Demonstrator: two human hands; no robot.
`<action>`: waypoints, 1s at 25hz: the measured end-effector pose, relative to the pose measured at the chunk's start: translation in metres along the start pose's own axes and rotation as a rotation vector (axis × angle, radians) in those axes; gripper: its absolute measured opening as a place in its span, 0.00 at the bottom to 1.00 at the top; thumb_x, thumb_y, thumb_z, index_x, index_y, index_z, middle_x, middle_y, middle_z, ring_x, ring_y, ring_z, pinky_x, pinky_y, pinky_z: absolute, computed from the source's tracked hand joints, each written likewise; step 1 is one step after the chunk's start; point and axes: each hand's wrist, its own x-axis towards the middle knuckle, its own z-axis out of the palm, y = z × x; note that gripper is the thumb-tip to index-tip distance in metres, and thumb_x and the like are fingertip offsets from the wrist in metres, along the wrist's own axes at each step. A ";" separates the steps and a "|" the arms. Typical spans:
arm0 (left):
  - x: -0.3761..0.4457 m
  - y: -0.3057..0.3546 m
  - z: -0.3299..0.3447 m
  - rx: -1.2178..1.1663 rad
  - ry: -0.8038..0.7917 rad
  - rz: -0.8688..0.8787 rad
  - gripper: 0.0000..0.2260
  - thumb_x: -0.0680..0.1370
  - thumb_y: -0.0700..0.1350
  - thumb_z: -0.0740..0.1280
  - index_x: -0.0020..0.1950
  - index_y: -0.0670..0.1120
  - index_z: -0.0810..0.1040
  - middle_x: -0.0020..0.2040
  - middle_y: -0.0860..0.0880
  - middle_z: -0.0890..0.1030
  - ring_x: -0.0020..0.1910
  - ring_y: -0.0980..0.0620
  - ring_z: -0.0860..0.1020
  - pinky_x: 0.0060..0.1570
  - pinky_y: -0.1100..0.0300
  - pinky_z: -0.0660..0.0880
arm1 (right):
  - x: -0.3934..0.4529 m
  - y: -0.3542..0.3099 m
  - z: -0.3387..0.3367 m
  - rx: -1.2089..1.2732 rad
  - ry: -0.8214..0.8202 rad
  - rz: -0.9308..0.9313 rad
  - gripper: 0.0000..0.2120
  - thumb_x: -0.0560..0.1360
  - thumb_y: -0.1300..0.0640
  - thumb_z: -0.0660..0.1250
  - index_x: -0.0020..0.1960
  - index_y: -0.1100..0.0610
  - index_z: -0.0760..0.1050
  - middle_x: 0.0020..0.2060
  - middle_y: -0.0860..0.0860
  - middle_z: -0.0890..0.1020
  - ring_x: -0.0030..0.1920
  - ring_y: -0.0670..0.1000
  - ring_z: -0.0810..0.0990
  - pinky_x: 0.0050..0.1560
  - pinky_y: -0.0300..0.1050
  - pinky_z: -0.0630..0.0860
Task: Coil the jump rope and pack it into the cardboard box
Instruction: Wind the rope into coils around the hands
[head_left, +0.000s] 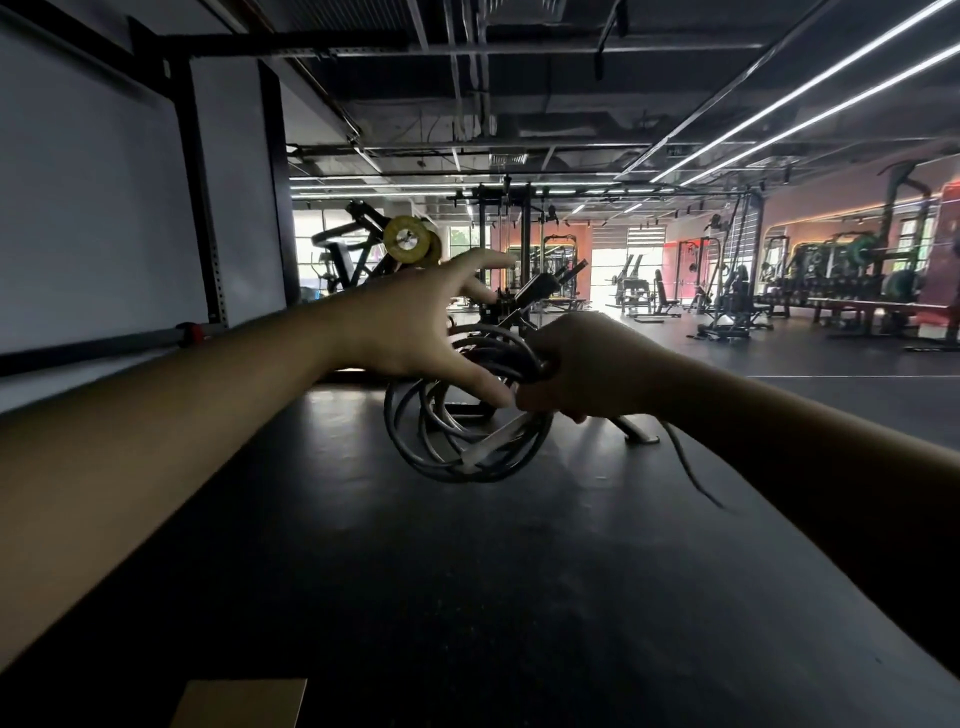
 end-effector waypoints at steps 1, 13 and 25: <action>0.007 0.013 0.001 0.054 -0.052 0.026 0.52 0.61 0.59 0.82 0.78 0.62 0.55 0.70 0.58 0.74 0.65 0.57 0.70 0.55 0.65 0.65 | 0.004 -0.003 -0.004 -0.065 -0.010 -0.016 0.08 0.75 0.51 0.73 0.50 0.54 0.83 0.33 0.48 0.84 0.26 0.41 0.78 0.28 0.26 0.73; 0.019 0.008 0.047 -0.426 -0.038 -0.022 0.17 0.65 0.42 0.82 0.52 0.49 0.84 0.47 0.55 0.88 0.49 0.58 0.85 0.52 0.64 0.77 | 0.006 0.000 -0.017 0.228 -0.014 0.007 0.07 0.75 0.53 0.75 0.45 0.57 0.84 0.36 0.52 0.86 0.29 0.43 0.83 0.30 0.33 0.76; 0.001 0.007 0.053 -0.259 -0.111 -0.121 0.16 0.64 0.55 0.81 0.48 0.52 0.86 0.46 0.56 0.88 0.50 0.57 0.84 0.58 0.55 0.78 | -0.002 0.007 0.000 0.484 0.413 0.307 0.25 0.78 0.34 0.62 0.52 0.57 0.76 0.37 0.57 0.84 0.28 0.53 0.81 0.22 0.39 0.74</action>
